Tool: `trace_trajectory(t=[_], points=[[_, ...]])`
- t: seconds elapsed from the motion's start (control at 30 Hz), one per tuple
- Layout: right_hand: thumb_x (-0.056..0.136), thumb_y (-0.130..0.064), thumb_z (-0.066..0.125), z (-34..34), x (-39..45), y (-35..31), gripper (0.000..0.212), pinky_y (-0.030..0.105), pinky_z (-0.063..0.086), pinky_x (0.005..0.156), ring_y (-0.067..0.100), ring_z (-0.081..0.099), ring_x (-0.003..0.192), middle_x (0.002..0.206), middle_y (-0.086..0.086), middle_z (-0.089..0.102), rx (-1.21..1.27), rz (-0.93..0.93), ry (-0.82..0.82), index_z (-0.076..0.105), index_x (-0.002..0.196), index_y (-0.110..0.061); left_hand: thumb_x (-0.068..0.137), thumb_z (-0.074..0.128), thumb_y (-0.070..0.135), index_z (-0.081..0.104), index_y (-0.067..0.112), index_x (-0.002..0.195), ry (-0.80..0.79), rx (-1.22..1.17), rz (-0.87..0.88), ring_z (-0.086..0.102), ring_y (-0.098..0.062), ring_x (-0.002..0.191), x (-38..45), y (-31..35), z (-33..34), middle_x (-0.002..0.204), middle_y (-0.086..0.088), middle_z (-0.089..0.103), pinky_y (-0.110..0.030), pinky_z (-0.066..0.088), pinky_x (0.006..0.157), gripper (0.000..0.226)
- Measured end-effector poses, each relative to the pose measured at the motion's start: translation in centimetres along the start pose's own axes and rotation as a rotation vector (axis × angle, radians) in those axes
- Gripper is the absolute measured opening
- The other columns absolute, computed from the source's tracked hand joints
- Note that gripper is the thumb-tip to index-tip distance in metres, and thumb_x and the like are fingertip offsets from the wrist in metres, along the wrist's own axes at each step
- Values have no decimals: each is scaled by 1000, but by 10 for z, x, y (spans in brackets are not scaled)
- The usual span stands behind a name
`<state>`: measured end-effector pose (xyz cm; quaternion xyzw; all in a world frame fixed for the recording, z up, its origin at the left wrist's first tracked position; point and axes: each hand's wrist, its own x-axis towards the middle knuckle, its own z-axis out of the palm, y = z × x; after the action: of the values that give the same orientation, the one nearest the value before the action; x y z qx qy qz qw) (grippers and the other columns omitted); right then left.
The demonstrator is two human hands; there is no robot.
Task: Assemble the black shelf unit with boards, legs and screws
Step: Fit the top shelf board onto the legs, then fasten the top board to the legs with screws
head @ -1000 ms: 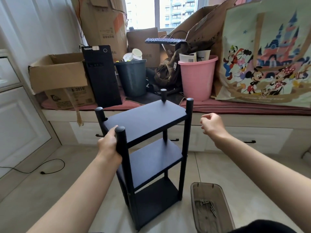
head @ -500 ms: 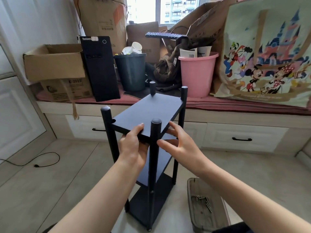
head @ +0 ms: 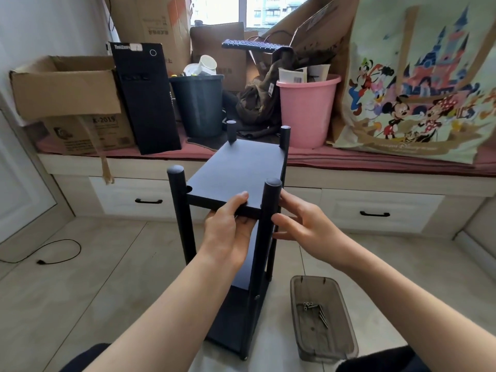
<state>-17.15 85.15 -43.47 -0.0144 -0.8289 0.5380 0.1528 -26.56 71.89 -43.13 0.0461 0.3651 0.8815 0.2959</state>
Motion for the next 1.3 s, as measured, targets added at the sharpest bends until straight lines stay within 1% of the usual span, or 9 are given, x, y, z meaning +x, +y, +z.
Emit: trace_trajectory(t=[0.17, 0.3, 0.43, 0.6, 0.8, 0.93, 1.07, 1.17, 1.3], points=[[101, -7, 50, -18, -10, 2, 55, 49, 51, 100, 14, 57, 127, 148, -6, 49, 94, 50, 36, 35, 152, -23, 94, 60, 6, 55, -2, 135, -84, 3, -51, 69, -24, 103, -3, -12, 6, 108, -12, 66, -34, 58, 94, 42], [99, -6, 55, -29, -19, 1, 51, 50, 52, 99, 16, 61, 122, 139, 1, 58, 142, 102, 128, 43, 147, -17, 85, 65, 10, 63, 7, 108, -155, -11, -94, 73, -17, 90, -4, -23, 11, 87, -2, 72, -31, 60, 86, 23], [99, -6, 55, -35, -27, 3, 46, 48, 54, 96, 19, 64, 117, 130, 3, 65, 203, 122, 146, 48, 143, -16, 75, 68, 10, 72, 8, 87, -198, -40, -131, 75, -17, 85, -4, -28, 14, 84, -4, 73, -29, 62, 79, 13], [96, -7, 60, -34, -25, 10, 46, 43, 58, 90, 21, 67, 113, 126, 6, 68, 292, 131, 159, 51, 140, -18, 79, 67, 11, 64, 5, 107, -215, 4, -104, 71, -20, 99, -2, -27, 12, 98, -8, 72, -29, 59, 90, 28], [96, -18, 62, -53, -29, 35, 38, 37, 59, 84, 22, 69, 109, 118, 4, 72, 350, 245, 173, 56, 133, -15, 77, 68, 10, 65, 8, 96, -210, -10, -80, 74, -17, 91, -2, -29, 14, 86, -3, 73, -31, 60, 89, 20], [99, -18, 57, -64, -40, 80, 25, 35, 60, 82, 20, 72, 99, 104, 6, 75, 199, 488, 204, 61, 122, -10, 74, 70, 9, 66, 9, 92, -202, -34, -76, 74, -17, 89, -2, -29, 15, 85, -2, 72, -34, 59, 92, 19], [101, -18, 53, -56, -51, 140, 22, 27, 56, 71, 20, 71, 90, 103, 8, 74, -51, 790, 30, 64, 114, -5, 76, 71, 9, 65, 11, 89, -205, -13, -68, 73, -18, 95, -2, -28, 11, 85, -1, 72, -34, 58, 93, 15], [98, -17, 53, -32, -59, 187, 22, 28, 47, 62, 22, 61, 80, 93, 12, 68, -274, 927, -89, 68, 100, -1, 76, 72, 12, 67, 12, 90, -211, 35, -40, 73, -19, 97, -4, -27, 8, 89, -1, 74, -33, 59, 89, 15], [96, -20, 52, 16, -77, 237, 16, 24, 36, 70, 29, 64, 102, 99, 18, 61, -523, 1007, -238, 58, 89, -7, 76, 74, 14, 66, 11, 96, -208, 99, 3, 74, -21, 98, -3, -27, 6, 93, -2, 74, -34, 59, 88, 22]])
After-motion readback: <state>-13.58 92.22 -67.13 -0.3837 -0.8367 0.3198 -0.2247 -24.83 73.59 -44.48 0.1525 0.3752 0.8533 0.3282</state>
